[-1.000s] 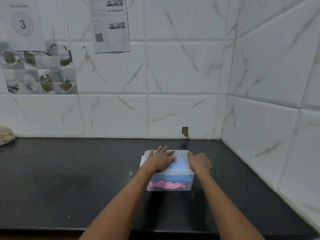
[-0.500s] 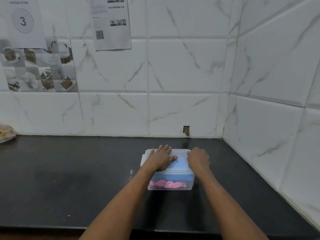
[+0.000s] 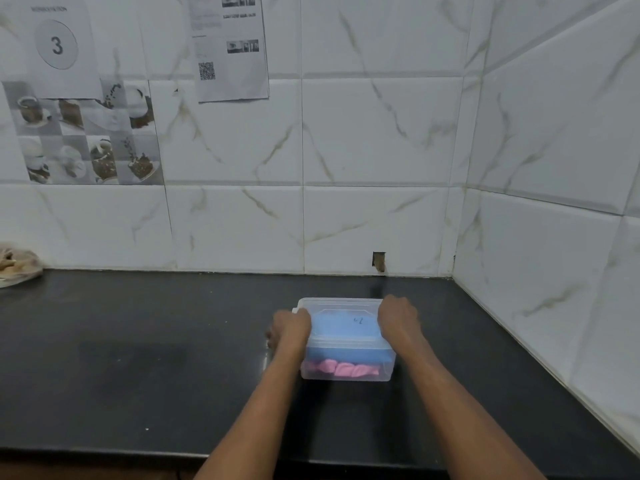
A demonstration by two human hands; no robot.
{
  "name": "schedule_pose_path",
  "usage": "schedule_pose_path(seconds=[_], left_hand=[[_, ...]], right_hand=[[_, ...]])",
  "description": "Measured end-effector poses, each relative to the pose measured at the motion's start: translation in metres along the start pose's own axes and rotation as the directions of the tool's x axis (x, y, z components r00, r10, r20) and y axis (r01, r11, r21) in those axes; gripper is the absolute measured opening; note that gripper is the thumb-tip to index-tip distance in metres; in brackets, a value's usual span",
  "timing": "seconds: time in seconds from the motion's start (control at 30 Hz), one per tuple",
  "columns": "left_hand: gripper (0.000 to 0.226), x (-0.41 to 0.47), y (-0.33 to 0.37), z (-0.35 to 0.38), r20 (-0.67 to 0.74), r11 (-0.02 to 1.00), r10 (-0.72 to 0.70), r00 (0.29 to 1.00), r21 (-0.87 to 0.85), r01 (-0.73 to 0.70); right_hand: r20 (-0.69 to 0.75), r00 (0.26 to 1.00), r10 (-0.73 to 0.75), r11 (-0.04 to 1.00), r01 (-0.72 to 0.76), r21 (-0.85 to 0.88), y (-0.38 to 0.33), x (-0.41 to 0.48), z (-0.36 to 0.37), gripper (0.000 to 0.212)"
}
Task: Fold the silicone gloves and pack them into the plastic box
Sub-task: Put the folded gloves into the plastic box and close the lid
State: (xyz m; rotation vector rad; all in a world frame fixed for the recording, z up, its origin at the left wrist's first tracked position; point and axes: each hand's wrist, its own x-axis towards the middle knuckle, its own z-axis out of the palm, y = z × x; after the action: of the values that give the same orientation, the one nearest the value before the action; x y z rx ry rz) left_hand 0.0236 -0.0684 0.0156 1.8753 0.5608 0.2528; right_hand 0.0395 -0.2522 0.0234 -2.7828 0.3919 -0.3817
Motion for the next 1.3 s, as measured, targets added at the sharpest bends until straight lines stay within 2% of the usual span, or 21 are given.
schedule_pose_path(seconds=[0.03,0.1,0.17,0.23,0.27,0.37,0.47,0.57,0.7,0.9,1.1,1.2,1.3], left_hand=[[0.051,0.001,-0.003,-0.001,0.107,0.985,-0.069,0.992,-0.151,0.085],[0.057,0.002,-0.006,-0.003,0.190,0.944,-0.124,0.974,-0.280,0.175],[0.051,0.001,-0.007,0.001,0.132,0.930,-0.140,0.981,-0.321,0.176],[0.035,-0.001,-0.007,0.006,0.001,0.927,-0.120,0.993,-0.358,0.113],[0.037,-0.004,-0.007,0.006,-0.052,0.927,-0.116,0.992,-0.365,0.089],[0.035,-0.009,-0.005,0.005,-0.162,0.961,-0.066,0.985,-0.276,0.019],[0.027,-0.010,-0.003,0.005,-0.208,0.971,0.007,0.978,-0.233,-0.057],[0.024,-0.007,-0.006,0.007,-0.176,0.974,0.066,0.982,-0.203,-0.101],[0.027,-0.003,-0.004,0.005,-0.109,0.978,0.043,0.993,-0.197,-0.064],[0.020,-0.003,-0.002,0.004,-0.105,0.988,0.126,0.986,-0.080,-0.135],[0.023,-0.007,0.001,0.003,-0.071,0.975,0.217,0.974,0.064,-0.213],[0.028,-0.009,0.001,0.000,-0.036,0.969,0.240,0.970,0.067,-0.237],[0.047,-0.015,-0.006,-0.011,0.028,0.936,0.351,0.936,-0.046,-0.349]], right_hand=[[0.006,1.000,-0.013,1.000,0.013,-0.018,0.000,0.000,-0.001,0.018],[0.009,1.000,-0.027,0.999,0.028,-0.030,0.000,-0.001,-0.002,0.017],[0.003,0.999,-0.037,0.999,0.037,-0.025,0.000,-0.003,-0.003,0.017],[-0.017,0.999,-0.038,0.999,0.038,-0.015,0.000,-0.004,-0.003,0.016],[-0.023,0.999,-0.035,0.999,0.035,-0.011,0.001,-0.005,-0.003,0.016],[-0.018,1.000,-0.026,1.000,0.026,0.005,0.001,-0.005,-0.004,0.016],[-0.021,1.000,-0.023,1.000,0.024,0.021,0.000,-0.005,-0.006,0.018],[-0.043,0.999,-0.010,0.999,0.011,0.037,0.001,-0.007,-0.004,0.019],[-0.054,0.998,0.010,0.998,-0.007,0.058,0.002,-0.008,-0.003,0.018],[-0.042,0.999,0.005,0.998,-0.002,0.063,0.001,-0.008,-0.005,0.020],[-0.046,0.998,0.030,0.996,-0.026,0.087,0.001,-0.008,-0.004,0.016],[-0.074,0.993,0.096,0.970,-0.077,0.231,0.002,-0.012,-0.004,0.018],[-0.090,0.978,0.186,0.818,-0.104,0.565,0.006,-0.028,-0.013,0.036]])
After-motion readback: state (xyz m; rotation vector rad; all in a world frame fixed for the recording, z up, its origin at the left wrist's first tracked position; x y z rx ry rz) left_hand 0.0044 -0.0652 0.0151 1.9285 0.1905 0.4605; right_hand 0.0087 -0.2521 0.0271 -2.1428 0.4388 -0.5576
